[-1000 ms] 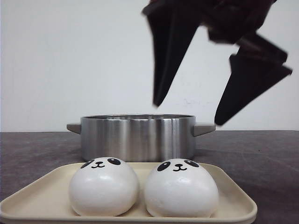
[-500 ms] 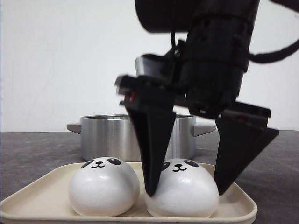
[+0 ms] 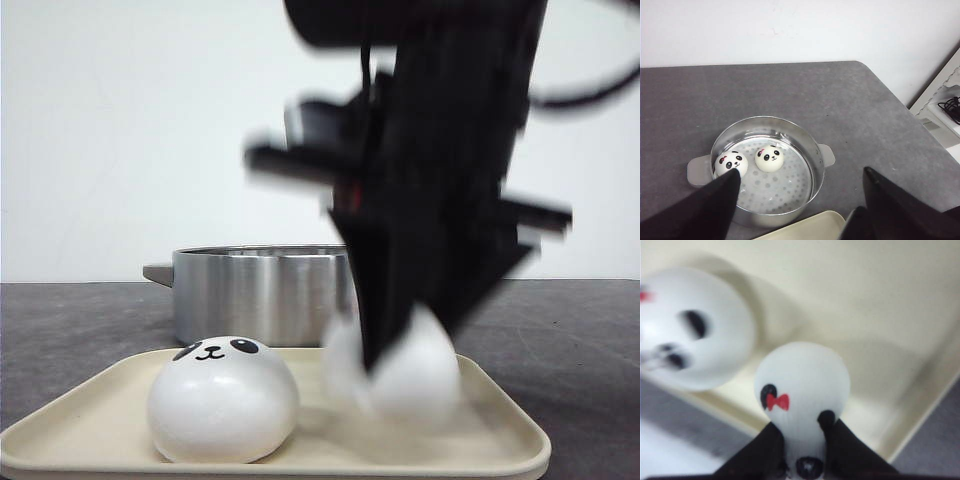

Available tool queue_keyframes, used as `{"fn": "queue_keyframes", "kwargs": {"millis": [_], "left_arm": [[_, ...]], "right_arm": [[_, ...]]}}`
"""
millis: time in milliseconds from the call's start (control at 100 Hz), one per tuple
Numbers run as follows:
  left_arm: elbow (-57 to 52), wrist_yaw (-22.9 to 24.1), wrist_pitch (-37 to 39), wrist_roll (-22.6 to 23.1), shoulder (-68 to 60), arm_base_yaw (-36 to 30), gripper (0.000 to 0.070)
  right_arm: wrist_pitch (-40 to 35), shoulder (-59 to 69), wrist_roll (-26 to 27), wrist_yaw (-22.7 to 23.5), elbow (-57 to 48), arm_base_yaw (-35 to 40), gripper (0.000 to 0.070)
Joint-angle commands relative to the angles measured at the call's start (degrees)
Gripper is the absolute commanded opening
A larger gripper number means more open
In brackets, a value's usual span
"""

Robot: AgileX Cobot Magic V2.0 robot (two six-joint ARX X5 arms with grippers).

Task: Steam buns
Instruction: 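Lift the bun with the right gripper into the pot and release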

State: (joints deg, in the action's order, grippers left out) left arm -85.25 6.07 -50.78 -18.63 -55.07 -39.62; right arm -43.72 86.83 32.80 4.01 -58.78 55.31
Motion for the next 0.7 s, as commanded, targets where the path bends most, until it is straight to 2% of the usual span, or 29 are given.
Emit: {"fn": "queue_keyframes", "kwargs": {"millis": [0, 180, 320, 420, 550, 690], "left_arm": [[-1.05, 0.17, 0.59, 0.48, -0.35, -0.44, 0.0470], [-1.05, 0.24, 1.49, 1.01, -0.42, -0.44, 0.0470], [-1.05, 0.39, 2.82, 1.33, -0.42, -0.44, 0.0470], [-1.05, 0.39, 2.80, 1.40, -0.46, -0.42, 0.0470], [-1.05, 0.39, 2.45, 1.46, -0.46, -0.44, 0.0470], [-1.05, 0.37, 2.54, 1.33, -0.46, -0.44, 0.0470]], "right_arm": [[0.04, -3.78, -1.29, -1.09, -5.05, 1.14, 0.0011], [-0.98, -9.77, -5.64, -9.16, -17.84, 1.14, 0.0007], [-0.13, -9.11, -12.28, -15.56, -26.93, -1.29, 0.0007], [1.38, -6.25, -14.49, -14.84, -29.75, -4.52, 0.0006], [1.49, 0.17, -15.65, -10.97, -30.25, -10.29, 0.0006], [2.10, 8.76, -16.81, -10.69, -30.25, -13.90, 0.0007]]}}
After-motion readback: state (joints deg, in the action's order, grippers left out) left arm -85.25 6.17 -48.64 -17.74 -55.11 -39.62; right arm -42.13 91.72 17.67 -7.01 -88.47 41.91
